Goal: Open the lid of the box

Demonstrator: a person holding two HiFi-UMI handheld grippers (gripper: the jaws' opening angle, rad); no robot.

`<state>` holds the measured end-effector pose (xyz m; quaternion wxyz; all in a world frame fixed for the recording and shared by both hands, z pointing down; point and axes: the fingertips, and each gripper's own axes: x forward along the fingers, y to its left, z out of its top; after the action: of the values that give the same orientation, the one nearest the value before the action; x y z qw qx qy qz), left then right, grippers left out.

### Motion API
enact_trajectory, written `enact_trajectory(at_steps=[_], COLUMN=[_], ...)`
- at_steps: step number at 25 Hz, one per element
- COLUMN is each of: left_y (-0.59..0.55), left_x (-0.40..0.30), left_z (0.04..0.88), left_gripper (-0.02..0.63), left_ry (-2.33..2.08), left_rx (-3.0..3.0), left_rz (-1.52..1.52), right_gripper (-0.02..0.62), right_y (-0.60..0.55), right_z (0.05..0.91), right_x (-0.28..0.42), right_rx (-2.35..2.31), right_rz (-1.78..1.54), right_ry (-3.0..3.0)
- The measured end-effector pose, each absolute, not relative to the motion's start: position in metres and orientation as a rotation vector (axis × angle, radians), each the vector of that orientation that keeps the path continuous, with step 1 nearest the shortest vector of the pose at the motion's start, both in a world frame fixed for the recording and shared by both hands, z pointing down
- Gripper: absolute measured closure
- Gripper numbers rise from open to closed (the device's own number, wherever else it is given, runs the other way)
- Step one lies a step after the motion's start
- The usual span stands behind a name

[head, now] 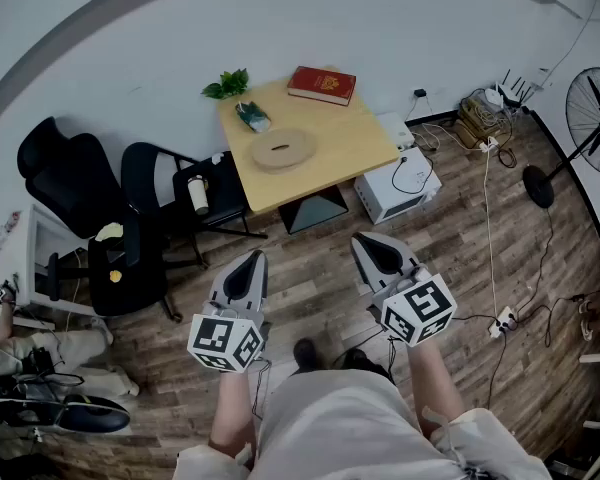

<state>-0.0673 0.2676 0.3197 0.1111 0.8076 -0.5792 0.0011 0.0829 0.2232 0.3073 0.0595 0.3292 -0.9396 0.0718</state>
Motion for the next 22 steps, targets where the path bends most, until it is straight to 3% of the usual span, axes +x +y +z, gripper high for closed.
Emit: enact_trajectory(at_steps=[22], left_y=[0.275], left_x=[-0.114], left_z=[0.322], left_gripper=[0.598], left_ry=[-1.660], left_rx=[2.393], left_rz=[0.048], right_gripper=[0.597], right_y=[0.236], right_z=[0.315], right_x=[0.058], right_rx=[1.126], right_rz=[0.192], right_ry=[-2.790])
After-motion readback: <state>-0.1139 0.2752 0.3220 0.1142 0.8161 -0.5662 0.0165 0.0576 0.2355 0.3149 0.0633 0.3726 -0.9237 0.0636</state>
